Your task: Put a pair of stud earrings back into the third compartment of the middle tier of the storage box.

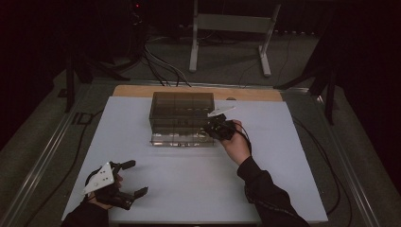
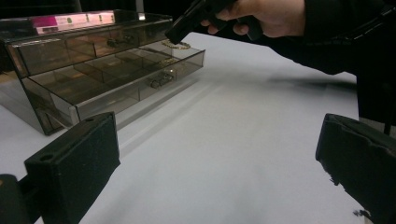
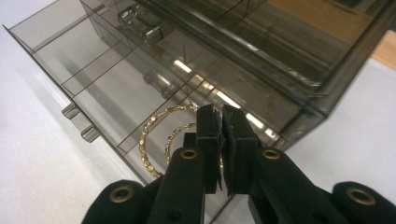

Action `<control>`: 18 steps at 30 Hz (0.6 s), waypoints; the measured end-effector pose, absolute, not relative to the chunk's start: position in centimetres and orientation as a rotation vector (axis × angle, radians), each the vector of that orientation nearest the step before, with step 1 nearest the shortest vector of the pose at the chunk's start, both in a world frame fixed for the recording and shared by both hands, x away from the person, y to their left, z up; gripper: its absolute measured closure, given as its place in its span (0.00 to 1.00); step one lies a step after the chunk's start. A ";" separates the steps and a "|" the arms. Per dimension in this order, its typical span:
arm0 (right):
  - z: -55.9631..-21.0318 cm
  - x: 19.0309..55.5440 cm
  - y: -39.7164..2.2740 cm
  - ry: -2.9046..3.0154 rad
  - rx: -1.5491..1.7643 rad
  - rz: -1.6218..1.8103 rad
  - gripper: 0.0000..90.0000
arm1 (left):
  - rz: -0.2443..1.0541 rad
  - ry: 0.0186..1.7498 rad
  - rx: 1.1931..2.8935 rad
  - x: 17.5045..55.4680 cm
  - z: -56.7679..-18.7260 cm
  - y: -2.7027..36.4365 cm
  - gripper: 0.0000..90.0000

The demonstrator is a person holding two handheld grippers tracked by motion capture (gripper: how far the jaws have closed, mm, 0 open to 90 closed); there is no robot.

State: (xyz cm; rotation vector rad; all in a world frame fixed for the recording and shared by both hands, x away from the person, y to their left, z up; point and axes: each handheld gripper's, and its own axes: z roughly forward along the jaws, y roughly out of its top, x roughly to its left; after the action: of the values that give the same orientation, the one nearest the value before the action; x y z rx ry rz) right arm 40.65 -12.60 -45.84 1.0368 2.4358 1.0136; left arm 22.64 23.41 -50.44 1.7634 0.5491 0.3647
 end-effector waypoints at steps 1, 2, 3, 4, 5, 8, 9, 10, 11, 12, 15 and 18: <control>-46.0 40.7 -12.5 2.435 1.037 1.011 0.96 | 0.364 0.550 1.761 22.6 -50.4 23.4 0.01; -46.1 40.8 -12.3 2.438 1.038 1.009 0.96 | 0.366 0.550 1.761 22.6 -50.4 23.4 0.01; -46.2 40.9 -12.2 2.441 1.040 1.005 0.96 | 0.367 0.549 1.763 22.6 -50.4 23.4 0.01; -46.4 40.9 -12.0 2.440 1.040 0.998 0.96 | 0.366 0.549 1.763 22.6 -50.4 23.5 0.01; -46.5 41.0 -11.9 2.443 1.037 0.987 0.96 | 0.367 0.550 1.763 22.6 -50.4 23.5 0.01; -46.9 41.1 -11.6 2.450 1.033 0.974 0.96 | 0.367 0.551 1.760 22.6 -50.4 23.5 0.01; -47.0 41.2 -11.6 2.454 1.034 0.973 0.96 | 0.366 0.550 1.762 22.6 -50.5 23.5 0.01; -47.0 41.1 -11.5 2.459 1.032 0.971 0.96 | 0.365 0.548 1.764 22.6 -50.4 23.5 0.01; -47.1 41.1 -11.4 2.459 1.025 0.965 0.96 | 0.366 0.549 1.762 22.6 -50.4 23.5 0.01; -47.1 41.1 -11.4 2.458 1.021 0.961 0.96 | 0.366 0.551 1.758 22.6 -50.4 23.5 0.01; -47.1 41.2 -11.4 2.457 1.027 0.968 0.96 | 0.365 0.550 1.762 22.6 -50.5 23.5 0.01; -47.0 41.1 -11.2 2.459 1.009 0.957 0.94 | 0.365 0.551 1.759 22.6 -50.4 23.5 0.01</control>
State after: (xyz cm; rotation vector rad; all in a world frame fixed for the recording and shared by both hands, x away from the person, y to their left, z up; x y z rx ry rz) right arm 41.06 -11.20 -47.03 1.0089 2.4595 0.9571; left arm 22.59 23.53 -50.44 1.7588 0.5506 0.3646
